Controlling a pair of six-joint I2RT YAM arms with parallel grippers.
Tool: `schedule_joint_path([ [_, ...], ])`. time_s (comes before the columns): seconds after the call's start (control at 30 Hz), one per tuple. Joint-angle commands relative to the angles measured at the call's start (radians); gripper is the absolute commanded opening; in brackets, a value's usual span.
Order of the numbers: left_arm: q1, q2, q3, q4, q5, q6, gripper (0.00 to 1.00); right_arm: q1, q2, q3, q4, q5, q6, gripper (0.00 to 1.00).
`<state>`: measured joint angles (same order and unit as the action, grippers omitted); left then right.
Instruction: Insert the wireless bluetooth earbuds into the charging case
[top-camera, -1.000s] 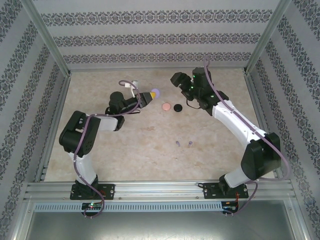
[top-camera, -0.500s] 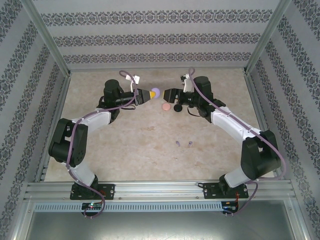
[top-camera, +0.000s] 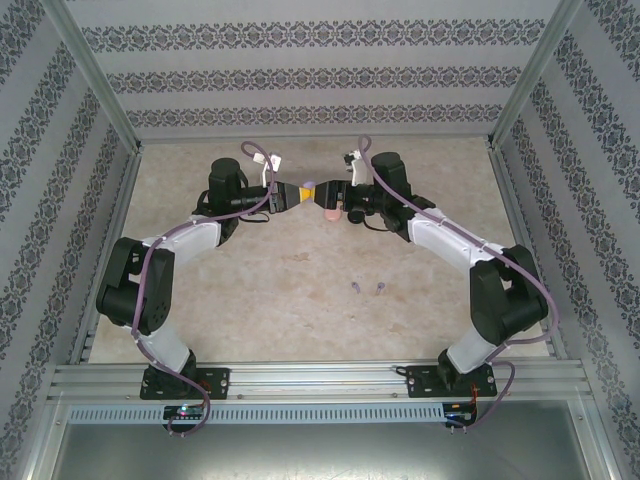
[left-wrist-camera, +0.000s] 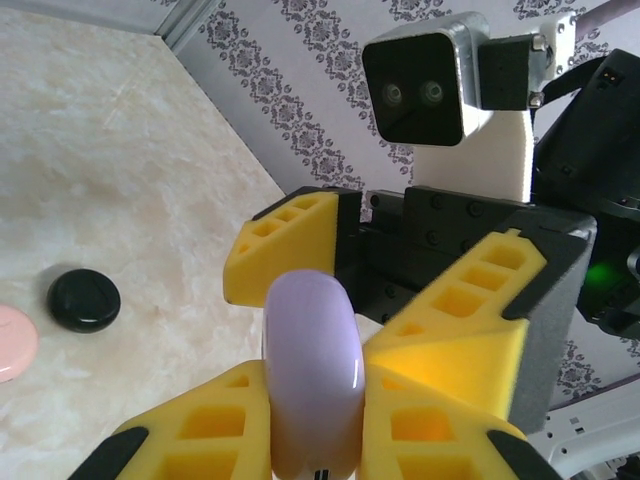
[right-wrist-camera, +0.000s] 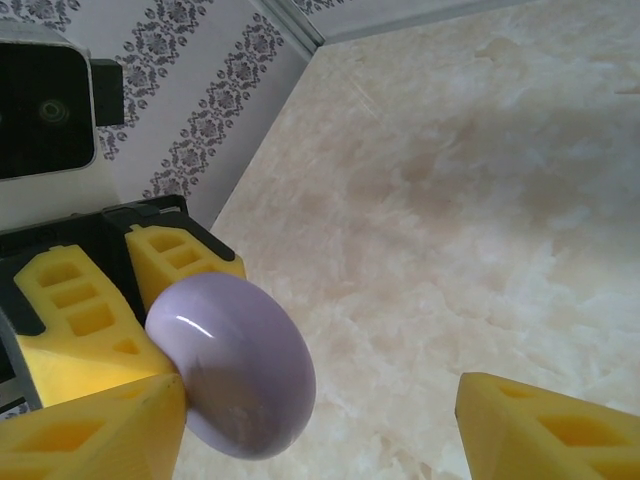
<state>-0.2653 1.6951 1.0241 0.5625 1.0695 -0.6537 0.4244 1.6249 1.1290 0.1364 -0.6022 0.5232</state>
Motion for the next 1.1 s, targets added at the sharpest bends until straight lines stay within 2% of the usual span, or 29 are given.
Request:
schedule_joint_path([
  [0.0, 0.001, -0.050, 0.030, 0.011, 0.053, 0.029, 0.00, -0.030, 0.032, -0.016, 0.048, 0.021, -0.003, 0.70],
  [0.2, 0.001, -0.074, 0.035, 0.017, 0.053, 0.023, 0.00, -0.075, 0.035, -0.095, 0.113, -0.005, 0.046, 0.68],
  [0.57, 0.001, -0.063, 0.028, 0.059, 0.073, 0.004, 0.00, -0.076, -0.127, -0.148, 0.109, -0.100, 0.043, 0.68],
  [0.73, -0.001, -0.051, 0.036, 0.073, 0.115, -0.013, 0.00, -0.083, -0.125, -0.129, 0.110, -0.193, 0.008, 0.67],
  [0.9, -0.009, -0.044, 0.050, 0.084, 0.146, -0.025, 0.00, -0.085, -0.106, -0.107, 0.128, -0.254, 0.015, 0.62],
  [1.07, -0.021, -0.041, 0.065, 0.068, 0.159, -0.018, 0.00, -0.084, -0.093, -0.088, 0.130, -0.271, 0.016, 0.57],
])
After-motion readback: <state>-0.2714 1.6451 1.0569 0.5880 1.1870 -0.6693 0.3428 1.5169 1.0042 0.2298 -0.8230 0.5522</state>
